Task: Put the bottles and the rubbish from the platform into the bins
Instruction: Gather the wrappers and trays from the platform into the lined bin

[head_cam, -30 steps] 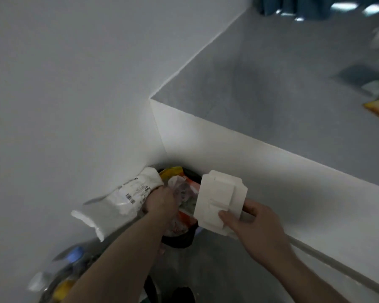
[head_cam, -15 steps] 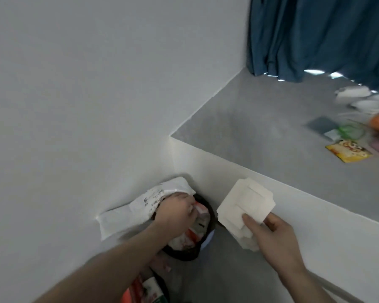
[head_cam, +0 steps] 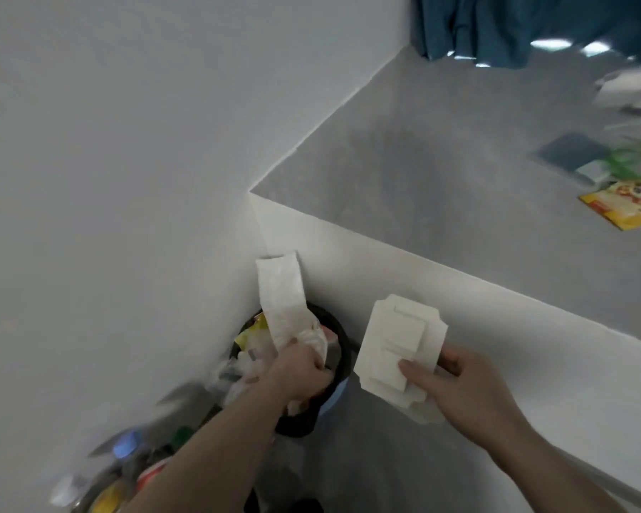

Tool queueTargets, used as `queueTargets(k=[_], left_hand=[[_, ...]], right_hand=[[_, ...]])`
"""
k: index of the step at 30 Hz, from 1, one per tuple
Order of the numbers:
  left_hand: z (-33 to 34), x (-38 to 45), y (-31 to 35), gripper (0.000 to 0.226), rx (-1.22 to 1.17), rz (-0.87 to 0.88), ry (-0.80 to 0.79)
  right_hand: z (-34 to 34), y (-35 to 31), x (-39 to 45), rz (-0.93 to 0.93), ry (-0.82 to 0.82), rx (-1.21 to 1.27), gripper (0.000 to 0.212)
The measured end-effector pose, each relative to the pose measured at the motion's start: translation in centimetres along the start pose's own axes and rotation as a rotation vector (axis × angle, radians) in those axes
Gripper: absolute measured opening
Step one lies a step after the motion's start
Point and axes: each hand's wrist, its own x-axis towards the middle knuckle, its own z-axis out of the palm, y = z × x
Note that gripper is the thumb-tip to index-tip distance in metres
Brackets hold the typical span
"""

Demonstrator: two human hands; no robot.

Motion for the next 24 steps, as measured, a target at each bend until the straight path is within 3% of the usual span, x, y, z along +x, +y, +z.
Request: queueTargets(k=[3,9,14,16,18,20,22,24], left_hand=[[1.9,1.8,-0.1,0.022,0.002,-0.043,-0.121],[2.2,2.8,-0.6,0.015,0.008,-0.047,-0.263],[-1.7,0.0,0.1,0.042,-0.082,0.012,-0.391],[-3.6,-1.4,-0.6,0.039,-0.097,0.039,-0.314],[-5.6,-2.5,-1.7,0.034,0.042,0.119,-0.088],[-7.2,-2.7,-2.4,0.043,0.112,0.200,0.106],[-7.8,-1.9,-2.7,0.061,0.149,0.191,0.130],[-7.3,-0.7,-2.8,0.077,0.223,0.132,0.011]], right_hand=[[0.2,1.1,0.9,0.000,-0.013,-0.040,0.026],[1.1,1.1,1.7,0.003,-0.037,-0.053,0.029],[2.3,-0.3,1.1,-0.010,-0.059,-0.063,0.024],[2.6,-0.6,0.8,-0.007,-0.077,-0.068,0.022],[2.8,-0.6,0.6,0.002,-0.089,-0.067,0.019],[2.9,-0.5,0.5,0.023,-0.077,-0.061,0.018],[2.9,-0.3,0.5,0.038,-0.060,-0.076,0.018],[3.0,-0.2,0.5,0.043,-0.064,-0.081,0.018]])
